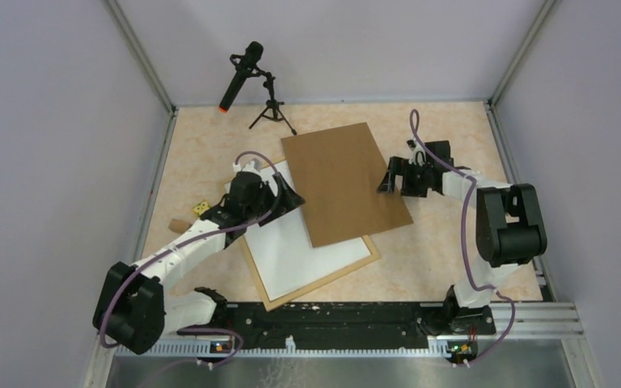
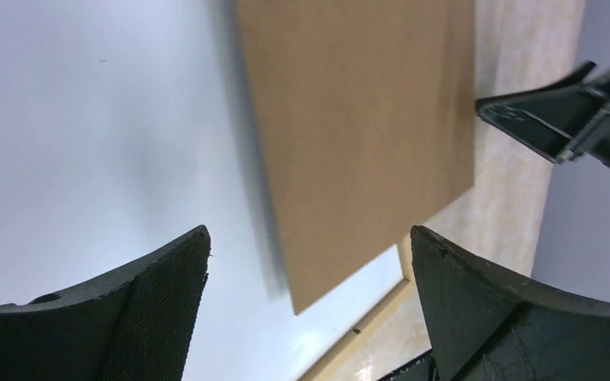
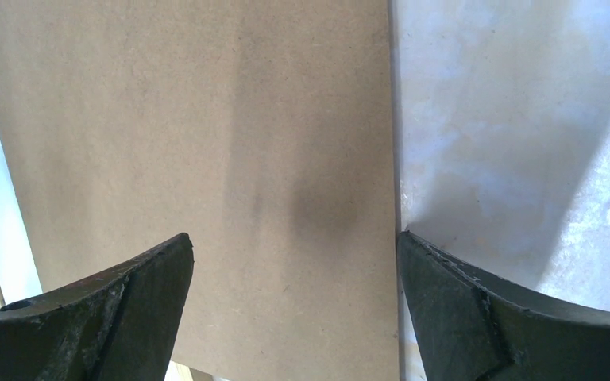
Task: Put the photo into the frame
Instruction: Move the photo frame item to the center of the board, then pick up the photo frame item at the center of the board.
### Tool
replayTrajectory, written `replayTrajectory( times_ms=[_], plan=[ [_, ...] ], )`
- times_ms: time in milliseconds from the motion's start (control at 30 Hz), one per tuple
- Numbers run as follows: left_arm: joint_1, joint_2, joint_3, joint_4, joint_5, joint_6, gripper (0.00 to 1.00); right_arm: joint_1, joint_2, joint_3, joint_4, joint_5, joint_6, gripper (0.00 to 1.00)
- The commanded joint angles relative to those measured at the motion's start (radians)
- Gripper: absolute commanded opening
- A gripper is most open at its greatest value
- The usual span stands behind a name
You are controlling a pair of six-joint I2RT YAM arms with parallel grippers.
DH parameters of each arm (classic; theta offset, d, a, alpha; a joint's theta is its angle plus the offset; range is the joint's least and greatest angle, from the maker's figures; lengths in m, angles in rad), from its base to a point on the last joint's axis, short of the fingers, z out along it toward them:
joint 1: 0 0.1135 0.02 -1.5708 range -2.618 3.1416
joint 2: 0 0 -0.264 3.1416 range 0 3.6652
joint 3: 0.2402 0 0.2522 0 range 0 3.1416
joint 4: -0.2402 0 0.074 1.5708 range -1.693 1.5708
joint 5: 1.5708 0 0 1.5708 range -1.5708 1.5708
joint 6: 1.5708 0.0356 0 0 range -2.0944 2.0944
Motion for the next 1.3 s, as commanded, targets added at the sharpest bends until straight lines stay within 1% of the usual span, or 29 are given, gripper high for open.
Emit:
replayTrajectory(
  times_ms=[0, 133, 267, 300, 400, 533, 600, 700, 767, 833, 867, 967, 1033, 1167, 1233, 1267],
  plan=[
    [0.105, 0.045, -0.072, 0.210, 0.159, -0.024, 0.98, 0.003, 0.060, -0.009, -0.017, 0.023, -0.004, 0.98],
    [0.159, 0.159, -0.073, 0.314, 0.238, -0.045, 0.97, 0.004, 0.070, -0.010, -0.015, 0.026, -0.011, 0.98],
    [0.174, 0.276, -0.035, 0.368, 0.304, -0.029, 0.93, 0.003, 0.082, -0.008, -0.010, 0.029, -0.014, 0.98],
    [0.175, 0.310, -0.014, 0.384, 0.340, -0.025, 0.91, 0.003, 0.088, -0.007, -0.008, 0.027, -0.014, 0.98],
    [0.175, 0.404, 0.018, 0.411, 0.393, -0.049, 0.82, 0.003, 0.102, -0.004, -0.001, 0.017, -0.011, 0.98],
    [0.175, 0.456, -0.008, 0.550, 0.427, -0.102, 0.73, 0.003, 0.115, -0.003, 0.011, 0.003, -0.009, 0.98],
    [0.175, 0.484, -0.007, 0.594, 0.442, -0.118, 0.69, 0.003, 0.125, -0.002, 0.022, -0.015, -0.008, 0.98],
    [0.175, 0.537, -0.010, 0.695, 0.496, -0.157, 0.63, 0.003, 0.141, 0.005, 0.026, -0.025, -0.007, 0.99],
    [0.175, 0.568, -0.016, 0.775, 0.532, -0.189, 0.56, 0.003, 0.146, 0.007, 0.026, -0.030, -0.009, 0.99],
    [0.177, 0.591, -0.022, 0.825, 0.548, -0.209, 0.47, 0.003, 0.142, 0.005, 0.032, -0.045, -0.008, 0.99],
    [0.179, 0.596, -0.024, 0.832, 0.547, -0.209, 0.42, 0.003, 0.139, 0.003, 0.037, -0.055, -0.009, 0.99],
    [0.198, 0.585, -0.045, 0.820, 0.537, -0.193, 0.35, 0.003, 0.131, 0.000, 0.049, -0.079, -0.002, 0.99],
    [0.218, 0.570, -0.065, 0.817, 0.541, -0.187, 0.27, 0.003, 0.130, -0.002, 0.053, -0.092, 0.003, 0.99],
    [0.266, 0.539, -0.115, 0.837, 0.582, -0.187, 0.08, 0.003, 0.127, -0.003, 0.060, -0.112, 0.010, 0.99],
    [0.288, 0.511, -0.135, 0.829, 0.587, -0.171, 0.00, 0.003, 0.121, -0.008, 0.071, -0.125, 0.022, 0.99],
    [0.301, 0.494, -0.144, 0.818, 0.585, -0.162, 0.00, 0.003, 0.115, -0.013, 0.081, -0.129, 0.033, 0.99]
  ],
)
